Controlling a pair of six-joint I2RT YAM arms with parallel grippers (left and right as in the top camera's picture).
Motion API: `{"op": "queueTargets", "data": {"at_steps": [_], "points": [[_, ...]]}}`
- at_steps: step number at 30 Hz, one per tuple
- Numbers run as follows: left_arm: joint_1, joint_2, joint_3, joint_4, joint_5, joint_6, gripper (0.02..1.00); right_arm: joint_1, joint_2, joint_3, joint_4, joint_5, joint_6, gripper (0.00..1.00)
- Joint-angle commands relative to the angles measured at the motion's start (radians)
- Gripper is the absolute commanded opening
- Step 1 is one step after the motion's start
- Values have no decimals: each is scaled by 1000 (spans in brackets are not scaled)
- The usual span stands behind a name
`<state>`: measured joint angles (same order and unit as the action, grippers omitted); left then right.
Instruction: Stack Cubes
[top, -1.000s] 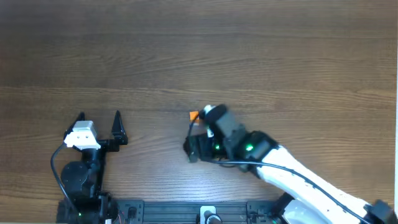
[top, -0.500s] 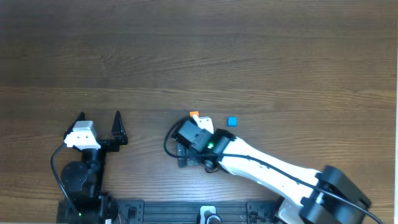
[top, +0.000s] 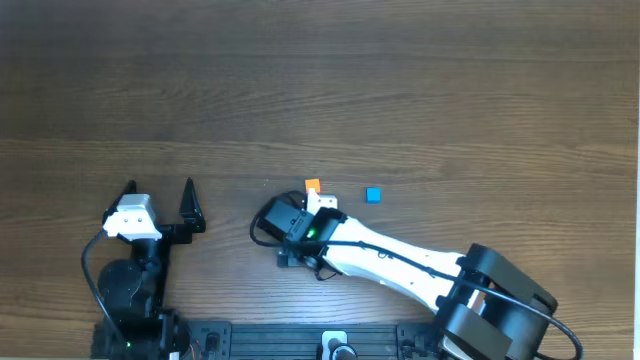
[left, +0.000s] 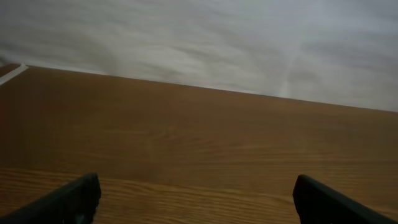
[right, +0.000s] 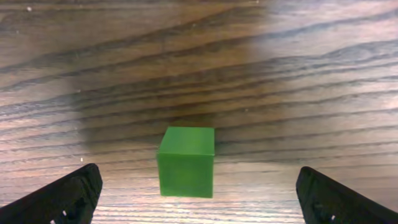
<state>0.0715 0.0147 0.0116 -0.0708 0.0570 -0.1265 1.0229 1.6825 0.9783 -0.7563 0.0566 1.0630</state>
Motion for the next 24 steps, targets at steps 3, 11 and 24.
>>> {"op": "queueTargets", "data": {"at_steps": [3, 11, 24], "points": [[5, -8, -6, -1, 14, 7, 1000, 11, 33, 16, 1, 33, 27, 993], [5, -8, -6, -1, 14, 7, 996, 18, 41, 15, 2, 42, 13, 980], [5, -8, -6, -1, 14, 7, 1000, 19, 71, 15, 22, 42, 12, 928]]}}
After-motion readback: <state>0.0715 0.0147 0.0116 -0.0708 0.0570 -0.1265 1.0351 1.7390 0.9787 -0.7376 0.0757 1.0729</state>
